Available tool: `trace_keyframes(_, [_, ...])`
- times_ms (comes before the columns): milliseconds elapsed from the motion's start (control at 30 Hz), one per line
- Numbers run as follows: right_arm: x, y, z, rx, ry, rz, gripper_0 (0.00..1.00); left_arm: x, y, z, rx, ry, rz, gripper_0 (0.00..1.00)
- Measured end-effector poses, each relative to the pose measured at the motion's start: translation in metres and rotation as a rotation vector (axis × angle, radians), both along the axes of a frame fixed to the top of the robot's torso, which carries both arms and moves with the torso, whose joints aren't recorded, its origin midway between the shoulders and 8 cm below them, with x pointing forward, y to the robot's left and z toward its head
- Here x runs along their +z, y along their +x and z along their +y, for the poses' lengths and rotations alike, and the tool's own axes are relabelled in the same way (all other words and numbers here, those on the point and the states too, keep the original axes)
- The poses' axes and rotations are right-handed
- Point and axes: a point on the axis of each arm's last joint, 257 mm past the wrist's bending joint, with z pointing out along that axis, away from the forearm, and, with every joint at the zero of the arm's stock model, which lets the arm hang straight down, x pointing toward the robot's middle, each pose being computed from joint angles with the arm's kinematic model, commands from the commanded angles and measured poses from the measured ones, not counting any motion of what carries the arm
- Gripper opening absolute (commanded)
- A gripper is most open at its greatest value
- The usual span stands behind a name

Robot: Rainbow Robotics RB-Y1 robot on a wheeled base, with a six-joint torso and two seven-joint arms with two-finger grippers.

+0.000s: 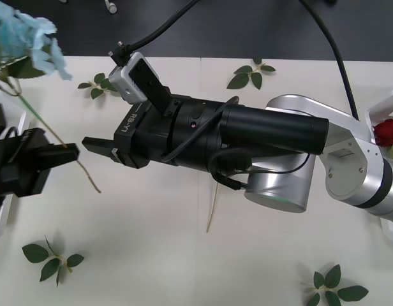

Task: Put the red flowers into the right box and the blue flowers into the left box

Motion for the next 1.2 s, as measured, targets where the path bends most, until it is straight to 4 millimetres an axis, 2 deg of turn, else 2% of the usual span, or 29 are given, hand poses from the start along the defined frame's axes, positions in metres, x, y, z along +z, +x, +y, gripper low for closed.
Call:
trace_keyframes(100, [0.004,-0.005,-0.005,0.007,-0.002,-0.015,1.0,-0.003,-0.005,0.032,0.091,-0.005,0.033,0.0])
trace_keyframes(200, [0.017,-0.01,-0.018,0.002,0.012,-0.026,1.0,-0.01,-0.01,0.059,0.187,0.004,0.072,0.0])
trace_keyframes(333, [0.017,-0.009,-0.058,-0.101,-0.041,0.094,1.0,-0.02,-0.016,0.098,0.34,0.021,0.125,0.0])
trace_keyframes(467, [0.027,-0.015,-0.09,-0.146,-0.034,0.188,1.0,-0.033,-0.024,0.136,0.474,0.053,0.176,0.0])
trace_keyframes(567, [0.014,-0.018,-0.113,-0.199,-0.095,0.276,1.0,-0.039,-0.03,0.157,0.533,0.079,0.201,0.0])
trace_keyframes(700, [-0.007,-0.029,-0.143,-0.295,-0.142,0.498,1.0,-0.04,-0.035,0.185,0.613,0.115,0.213,0.0])
trace_keyframes(833, [-0.026,-0.037,-0.165,-0.366,-0.197,0.634,1.0,-0.038,-0.035,0.218,0.725,0.14,0.219,0.01])
trace_keyframes(933, [-0.037,-0.039,-0.174,-0.425,-0.202,0.732,1.0,-0.044,-0.037,0.239,0.793,0.18,0.238,0.01])
trace_keyframes(1100, [-0.049,-0.043,-0.178,-0.518,-0.154,0.907,1.0,-0.058,-0.039,0.259,0.839,0.287,0.265,0.01])
trace_keyframes(1200, [-0.065,-0.039,-0.185,-0.589,-0.167,0.971,1.0,-0.066,-0.035,0.274,0.885,0.33,0.31,0.01])
